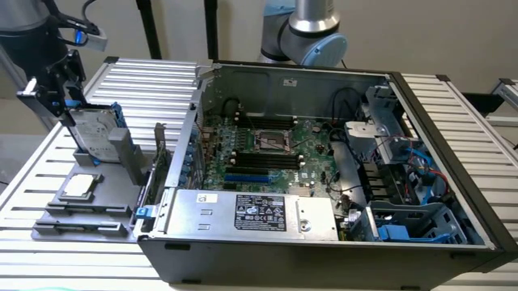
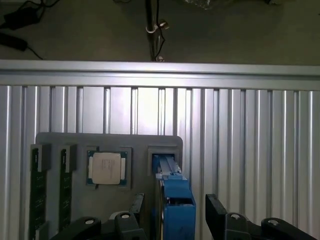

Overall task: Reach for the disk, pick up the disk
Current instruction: 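Pick up the disk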

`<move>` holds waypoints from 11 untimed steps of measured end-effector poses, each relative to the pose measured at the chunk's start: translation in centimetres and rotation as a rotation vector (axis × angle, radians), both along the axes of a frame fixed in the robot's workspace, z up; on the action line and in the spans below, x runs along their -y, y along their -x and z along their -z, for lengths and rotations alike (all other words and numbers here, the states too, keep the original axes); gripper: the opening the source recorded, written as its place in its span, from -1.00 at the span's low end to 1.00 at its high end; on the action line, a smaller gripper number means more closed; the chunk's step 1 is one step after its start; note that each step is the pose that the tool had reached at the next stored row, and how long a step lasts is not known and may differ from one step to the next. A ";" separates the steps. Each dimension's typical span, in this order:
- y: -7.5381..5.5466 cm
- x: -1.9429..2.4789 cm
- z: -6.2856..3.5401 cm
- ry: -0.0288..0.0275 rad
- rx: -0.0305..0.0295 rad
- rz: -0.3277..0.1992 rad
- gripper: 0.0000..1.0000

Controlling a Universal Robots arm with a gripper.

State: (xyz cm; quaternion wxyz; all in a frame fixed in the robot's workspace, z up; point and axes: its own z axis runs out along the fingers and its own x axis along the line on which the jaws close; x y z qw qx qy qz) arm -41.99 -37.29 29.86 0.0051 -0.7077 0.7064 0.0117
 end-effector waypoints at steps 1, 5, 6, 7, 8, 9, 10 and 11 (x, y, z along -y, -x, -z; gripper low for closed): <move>0.0 0.00 0.05 0.0000 0.0001 0.000 0.19; 0.0 0.00 0.22 0.0002 -0.0002 0.000 0.19; 0.0 0.00 0.26 0.0003 -0.0002 0.000 0.19; 0.0 0.00 0.30 0.0004 -0.0003 0.000 0.19; 0.0 0.00 0.35 0.0007 -0.0004 0.000 0.19; 0.0 0.00 0.39 0.0008 -0.0004 0.000 0.19; 0.0 0.00 0.43 0.0009 -0.0004 0.000 0.19; 0.0 0.00 0.46 0.0011 -0.0007 0.000 0.19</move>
